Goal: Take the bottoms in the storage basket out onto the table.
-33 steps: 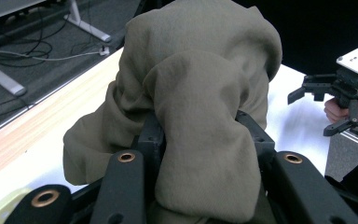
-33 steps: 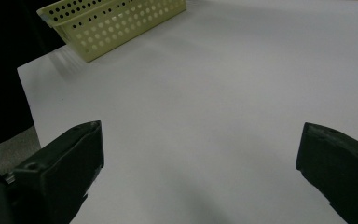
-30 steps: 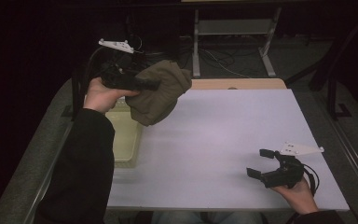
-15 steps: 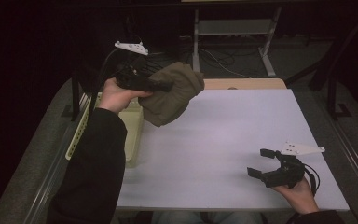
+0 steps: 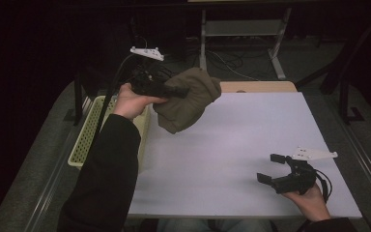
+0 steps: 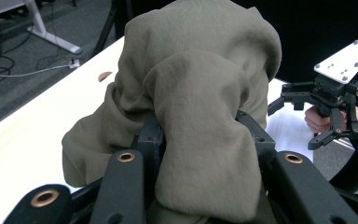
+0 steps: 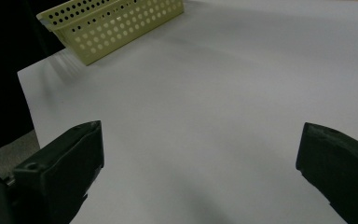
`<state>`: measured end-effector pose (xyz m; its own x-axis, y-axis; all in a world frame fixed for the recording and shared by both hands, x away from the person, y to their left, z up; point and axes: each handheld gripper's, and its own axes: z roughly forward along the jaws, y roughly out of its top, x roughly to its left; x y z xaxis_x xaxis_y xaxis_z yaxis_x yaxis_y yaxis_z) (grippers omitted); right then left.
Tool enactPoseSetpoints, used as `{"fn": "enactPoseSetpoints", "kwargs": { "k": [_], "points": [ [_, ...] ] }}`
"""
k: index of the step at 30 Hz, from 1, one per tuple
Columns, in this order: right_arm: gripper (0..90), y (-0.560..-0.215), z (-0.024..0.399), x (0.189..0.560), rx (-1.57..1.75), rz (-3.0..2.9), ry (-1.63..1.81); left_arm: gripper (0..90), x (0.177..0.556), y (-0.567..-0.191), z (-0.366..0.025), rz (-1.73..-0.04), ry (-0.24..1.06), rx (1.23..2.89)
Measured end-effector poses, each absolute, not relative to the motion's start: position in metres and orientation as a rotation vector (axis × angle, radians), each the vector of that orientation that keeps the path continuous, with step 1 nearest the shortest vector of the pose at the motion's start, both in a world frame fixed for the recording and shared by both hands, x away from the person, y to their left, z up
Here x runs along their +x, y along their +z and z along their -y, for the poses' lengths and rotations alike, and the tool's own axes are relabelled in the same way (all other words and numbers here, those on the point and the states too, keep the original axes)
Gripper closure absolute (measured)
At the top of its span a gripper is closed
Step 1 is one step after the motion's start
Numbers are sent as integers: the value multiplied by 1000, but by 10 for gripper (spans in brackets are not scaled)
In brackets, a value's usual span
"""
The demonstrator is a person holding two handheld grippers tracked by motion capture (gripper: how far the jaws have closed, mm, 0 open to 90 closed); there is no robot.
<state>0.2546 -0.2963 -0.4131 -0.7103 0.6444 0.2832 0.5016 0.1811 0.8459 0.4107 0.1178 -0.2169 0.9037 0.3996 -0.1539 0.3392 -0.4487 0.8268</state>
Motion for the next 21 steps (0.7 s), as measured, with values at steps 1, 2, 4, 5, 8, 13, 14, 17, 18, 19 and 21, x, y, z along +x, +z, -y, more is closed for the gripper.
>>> {"fn": "enactPoseSetpoints", "kwargs": {
  "k": [1, 2, 4, 5, 8, 13, 14, 17, 18, 19, 21],
  "points": [
    [3, -413, 296, 254, 1130, -2305, 1564, 591, 411, -218, -116, -525, 77, 2079],
    [3, -413, 297, 255, 1128, -2305, 1564, 591, 411, -220, -114, -528, 69, 2076],
    [3, -413, 297, 255, 1131, -2298, 1570, 591, 412, -222, -111, -518, 65, 2084],
    [3, -413, 297, 255, 1130, -2298, 1572, 591, 412, -223, -109, -518, 61, 2084],
    [3, -413, 298, 255, 1135, -2296, 1573, 591, 413, -227, -105, -505, 55, 2082],
    [3, -413, 298, 255, 1130, -2295, 1572, 589, 413, -234, -96, -504, 38, 2088],
    [3, -413, 298, 255, 1133, -2294, 1573, 589, 413, -235, -94, -500, 35, 2092],
    [3, -413, 299, 255, 1136, -2292, 1574, 590, 414, -240, -89, -488, 22, 2096],
    [3, -413, 299, 255, 1135, -2292, 1575, 589, 414, -241, -86, -489, 13, 2096],
    [3, -413, 299, 255, 1133, -2291, 1576, 589, 414, -244, -84, -487, 7, 2096],
    [3, -413, 299, 255, 1134, -2290, 1576, 589, 415, -247, -80, -478, 0, 2097]
  ]
}}
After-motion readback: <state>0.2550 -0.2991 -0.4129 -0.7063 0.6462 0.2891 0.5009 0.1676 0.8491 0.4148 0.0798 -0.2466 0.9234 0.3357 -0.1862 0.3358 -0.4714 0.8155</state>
